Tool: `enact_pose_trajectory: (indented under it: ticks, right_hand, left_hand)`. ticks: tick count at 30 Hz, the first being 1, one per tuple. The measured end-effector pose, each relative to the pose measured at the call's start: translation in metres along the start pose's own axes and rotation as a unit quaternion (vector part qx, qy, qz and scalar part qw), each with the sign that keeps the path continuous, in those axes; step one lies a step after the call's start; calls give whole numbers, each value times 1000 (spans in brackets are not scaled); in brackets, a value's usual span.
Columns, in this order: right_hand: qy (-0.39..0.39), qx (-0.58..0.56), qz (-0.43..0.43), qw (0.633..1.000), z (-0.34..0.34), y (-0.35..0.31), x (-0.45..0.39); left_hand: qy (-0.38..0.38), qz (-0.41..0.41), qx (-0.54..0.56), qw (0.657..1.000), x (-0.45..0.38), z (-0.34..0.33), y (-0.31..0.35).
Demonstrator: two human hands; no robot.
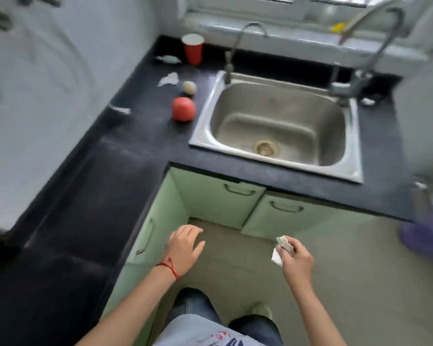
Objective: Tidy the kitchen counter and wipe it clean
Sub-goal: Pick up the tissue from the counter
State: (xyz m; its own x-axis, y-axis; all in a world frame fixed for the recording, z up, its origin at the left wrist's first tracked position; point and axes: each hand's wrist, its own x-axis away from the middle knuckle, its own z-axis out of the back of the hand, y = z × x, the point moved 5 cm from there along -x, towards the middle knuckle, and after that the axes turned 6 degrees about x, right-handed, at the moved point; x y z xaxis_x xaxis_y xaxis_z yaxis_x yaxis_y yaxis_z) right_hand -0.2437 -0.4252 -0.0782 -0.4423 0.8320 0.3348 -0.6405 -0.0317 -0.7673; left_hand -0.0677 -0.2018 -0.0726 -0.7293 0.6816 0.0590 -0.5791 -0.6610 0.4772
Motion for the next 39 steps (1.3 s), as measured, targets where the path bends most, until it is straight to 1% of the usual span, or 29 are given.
enact_pose_trajectory:
  ticks: [3,5,7,10,13,17,20,24,29,34,36,39]
  right_hand:
    - [52,-12,-65,996,63,55,1]
    - [86,-16,-117,989,105,93,7]
    - [116,-24,-162,980,142,130,12]
    - [169,-41,-226,958,191,183,24]
    - [222,-55,-278,933,233,225,39]
    - [261,-79,-338,901,271,266,58]
    - [275,-91,-366,884,289,284,56]
    - [296,-111,-392,864,311,297,36]
    - [319,-127,-416,843,350,310,-11]
    - [333,-134,-436,825,399,313,-69]
    - [336,-137,-437,823,420,311,-96]
    - [329,-129,-434,829,452,310,-137]
  left_hand:
    - [-80,-52,0,995,-17,-44,54]
    - [-131,-67,11,989,-24,-76,91]
    - [-182,-62,28,981,-33,-107,128]
    - [-261,-58,19,963,-42,-151,177]
    - [-308,-37,14,951,-51,-187,216]
    - [-358,-21,-3,933,-66,-219,266]
    - [-389,-31,1,921,-81,-239,306]
    - [-422,-64,1,904,-104,-271,372]
    - [-473,-115,2,874,-144,-321,477]
    - [-493,-152,-26,856,-204,-355,568]
    - [-497,-152,-40,853,-231,-366,593]
    - [-496,-118,-52,859,-270,-377,614]
